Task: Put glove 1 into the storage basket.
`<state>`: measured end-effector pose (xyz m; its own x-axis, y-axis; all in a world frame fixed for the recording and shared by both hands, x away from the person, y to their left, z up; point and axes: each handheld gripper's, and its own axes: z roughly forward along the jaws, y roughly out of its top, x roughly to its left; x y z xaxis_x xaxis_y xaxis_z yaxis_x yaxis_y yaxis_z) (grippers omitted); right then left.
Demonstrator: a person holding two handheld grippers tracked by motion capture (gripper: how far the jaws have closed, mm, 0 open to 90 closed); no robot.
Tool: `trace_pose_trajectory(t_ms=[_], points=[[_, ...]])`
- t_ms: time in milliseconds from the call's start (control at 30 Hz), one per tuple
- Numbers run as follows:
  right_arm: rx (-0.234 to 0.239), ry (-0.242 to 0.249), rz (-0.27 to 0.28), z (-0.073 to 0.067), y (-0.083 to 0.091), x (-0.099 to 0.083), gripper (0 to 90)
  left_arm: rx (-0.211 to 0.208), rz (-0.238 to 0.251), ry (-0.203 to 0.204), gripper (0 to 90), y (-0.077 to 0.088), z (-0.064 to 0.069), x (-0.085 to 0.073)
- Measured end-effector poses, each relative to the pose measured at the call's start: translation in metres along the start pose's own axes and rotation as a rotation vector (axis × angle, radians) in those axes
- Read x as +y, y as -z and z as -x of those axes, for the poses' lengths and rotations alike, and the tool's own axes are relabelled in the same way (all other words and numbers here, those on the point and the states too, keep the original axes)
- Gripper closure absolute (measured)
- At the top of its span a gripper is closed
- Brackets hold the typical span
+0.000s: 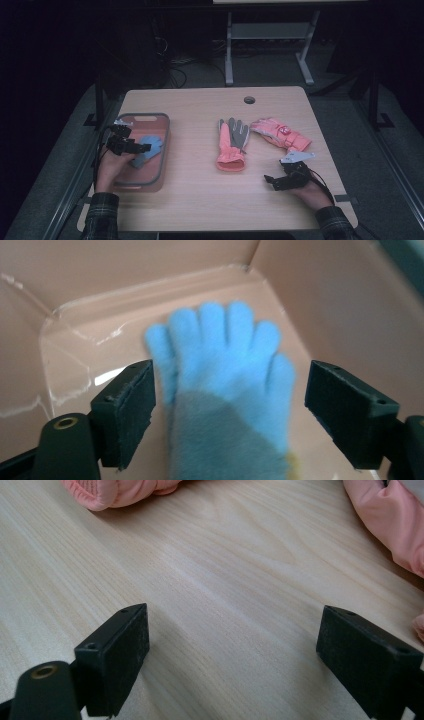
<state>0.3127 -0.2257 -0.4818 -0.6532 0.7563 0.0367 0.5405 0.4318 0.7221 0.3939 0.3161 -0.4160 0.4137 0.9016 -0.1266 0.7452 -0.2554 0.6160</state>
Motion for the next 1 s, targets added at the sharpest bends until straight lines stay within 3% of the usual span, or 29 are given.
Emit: trace_pose_trajectory(t_ms=[233,567,1000], points=[[0.0,0.0,0.0,0.0,0.0,0.0,13.0,-0.034,0.063,-0.032,15.4,0.017,0.014,0.009],[0.0,0.0,0.0,0.0,0.0,0.0,13.0,-0.078,0.117,-0.072,14.7,0.031,0.036,0.017],[0.003,-0.002,-0.001,-0.001,0.0,0.0,13.1,-0.149,0.135,-0.116,14.7,0.036,0.069,0.025]])
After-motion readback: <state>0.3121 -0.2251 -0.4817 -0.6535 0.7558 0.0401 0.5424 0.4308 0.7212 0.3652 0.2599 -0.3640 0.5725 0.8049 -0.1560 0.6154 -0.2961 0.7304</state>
